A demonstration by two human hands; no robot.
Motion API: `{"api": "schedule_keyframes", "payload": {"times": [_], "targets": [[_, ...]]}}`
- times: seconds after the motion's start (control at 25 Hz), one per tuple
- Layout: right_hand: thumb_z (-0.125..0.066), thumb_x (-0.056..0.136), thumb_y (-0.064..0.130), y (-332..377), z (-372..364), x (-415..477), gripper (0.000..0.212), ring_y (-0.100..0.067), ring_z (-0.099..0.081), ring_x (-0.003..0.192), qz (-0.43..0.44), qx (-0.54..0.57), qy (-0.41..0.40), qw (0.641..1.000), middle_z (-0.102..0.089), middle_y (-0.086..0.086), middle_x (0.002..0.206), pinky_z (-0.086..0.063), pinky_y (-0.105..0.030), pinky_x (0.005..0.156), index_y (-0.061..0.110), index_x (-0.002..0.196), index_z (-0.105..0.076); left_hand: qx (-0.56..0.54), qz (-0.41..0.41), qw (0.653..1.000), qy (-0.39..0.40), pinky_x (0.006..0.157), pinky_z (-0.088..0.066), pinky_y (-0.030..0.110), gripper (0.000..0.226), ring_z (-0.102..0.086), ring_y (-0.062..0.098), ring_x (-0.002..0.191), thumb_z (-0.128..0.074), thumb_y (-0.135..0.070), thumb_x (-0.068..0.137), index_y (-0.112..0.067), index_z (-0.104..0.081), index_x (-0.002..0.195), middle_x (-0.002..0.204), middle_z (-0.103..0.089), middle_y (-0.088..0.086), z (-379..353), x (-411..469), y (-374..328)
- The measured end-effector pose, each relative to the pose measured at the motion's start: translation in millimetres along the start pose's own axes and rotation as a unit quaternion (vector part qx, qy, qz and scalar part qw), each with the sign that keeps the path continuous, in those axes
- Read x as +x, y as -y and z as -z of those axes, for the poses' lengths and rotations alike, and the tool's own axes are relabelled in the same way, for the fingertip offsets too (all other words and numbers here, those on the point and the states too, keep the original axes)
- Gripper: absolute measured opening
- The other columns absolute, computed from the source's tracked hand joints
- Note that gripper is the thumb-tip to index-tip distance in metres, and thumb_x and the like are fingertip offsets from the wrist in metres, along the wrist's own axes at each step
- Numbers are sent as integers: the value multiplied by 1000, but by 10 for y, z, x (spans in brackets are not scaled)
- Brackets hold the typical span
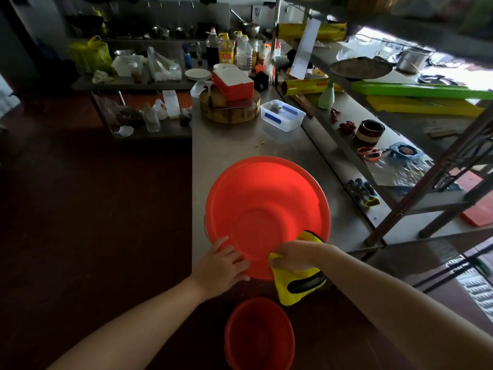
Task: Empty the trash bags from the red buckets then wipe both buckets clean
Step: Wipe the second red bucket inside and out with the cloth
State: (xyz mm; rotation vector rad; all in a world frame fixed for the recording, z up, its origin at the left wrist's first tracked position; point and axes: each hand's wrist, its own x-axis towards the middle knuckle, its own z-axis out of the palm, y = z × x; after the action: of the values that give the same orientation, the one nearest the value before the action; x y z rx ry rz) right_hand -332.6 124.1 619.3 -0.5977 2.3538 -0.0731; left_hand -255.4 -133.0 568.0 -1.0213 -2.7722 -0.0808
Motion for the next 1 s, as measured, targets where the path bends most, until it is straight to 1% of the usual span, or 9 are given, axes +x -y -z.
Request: {"api": "schedule_keyframes", "payload": {"times": [0.16, 0.28, 0.36, 0.44, 0.52, 0.64, 0.76, 0.88, 1.0], "targets": [[-43, 104, 49, 204, -305, 34, 50, -28, -43, 140, 43, 36, 19, 998, -45, -8, 154, -33, -39, 115, 24, 147, -46, 24, -39, 998, -30, 107, -40, 46, 28, -61, 16, 100, -51, -54, 95, -34, -65, 110, 104, -64, -10, -154, -210, -218], [-40, 103, 53, 277, -433, 16, 48, -31, -49, 133, 37, -53, -59, 996, -52, -10, 146, -37, -40, 107, 27, 142, -49, 59, -47, 996, -50, 101, -44, 45, 27, -59, 18, 95, -54, -52, 96, -31, -65, 109, 100, -61, -8, -207, -255, -309], [-33, 101, 61, 322, -501, -20, 54, -32, -48, 131, -27, -139, -99, 985, -51, -9, 144, -34, -45, 107, 30, 143, -48, 70, -50, 994, -65, 99, -44, 44, 26, -58, 19, 94, -56, -51, 95, -31, -65, 108, 98, -60, -7, -227, -253, -347], [-25, 98, 68, 334, -571, -68, 64, -33, -44, 136, -74, -103, -72, 989, -47, -9, 148, -30, -49, 111, 30, 146, -45, 75, -48, 993, -72, 96, -44, 43, 26, -58, 20, 92, -56, -53, 95, -31, -65, 107, 96, -61, -7, -256, -234, -389], [-17, 93, 72, 332, -637, -151, 76, -35, -32, 144, -79, -28, 17, 996, -35, -11, 158, -19, -56, 116, 28, 153, -35, 86, -48, 993, -60, 91, -45, 43, 30, -58, 21, 90, -54, -55, 96, -30, -65, 109, 94, -62, -5, -274, -209, -439], [-5, 89, 66, 272, -684, -183, 81, -38, -19, 150, -52, -91, 68, 992, -17, -9, 167, -9, -66, 116, 29, 160, -17, 87, -51, 994, -41, 84, -45, 41, 39, -58, 22, 84, -53, -58, 95, -24, -68, 106, 88, -64, -2, -259, -152, -494], [-11, 96, 69, 210, -785, -175, 76, -33, -20, 151, -42, -96, 56, 993, -18, -6, 167, -12, -60, 118, 30, 161, -10, 97, -52, 994, -9, 81, -48, 39, 48, -60, 23, 77, -50, -62, 94, -19, -71, 98, 82, -67, 0, -217, -117, -520], [-14, 69, 95, 152, -939, -268, 112, -29, -21, 150, -21, -89, 37, 995, -20, -2, 166, -15, -56, 117, 31, 160, -7, 119, -64, 991, 16, 80, -50, 39, 53, -62, 24, 76, -46, -64, 94, -17, -72, 96, 82, -69, 1, -169, -111, -503], [-52, 76, 79, 65, -1093, -377, 105, -29, -33, 143, 45, -179, -44, 982, -31, -3, 160, -22, -51, 114, 30, 159, -11, 119, -53, 990, 43, 75, -49, 37, 63, -63, 23, 71, -40, -71, 93, -17, -72, 91, 77, -69, 1, -134, -112, -484]]}}
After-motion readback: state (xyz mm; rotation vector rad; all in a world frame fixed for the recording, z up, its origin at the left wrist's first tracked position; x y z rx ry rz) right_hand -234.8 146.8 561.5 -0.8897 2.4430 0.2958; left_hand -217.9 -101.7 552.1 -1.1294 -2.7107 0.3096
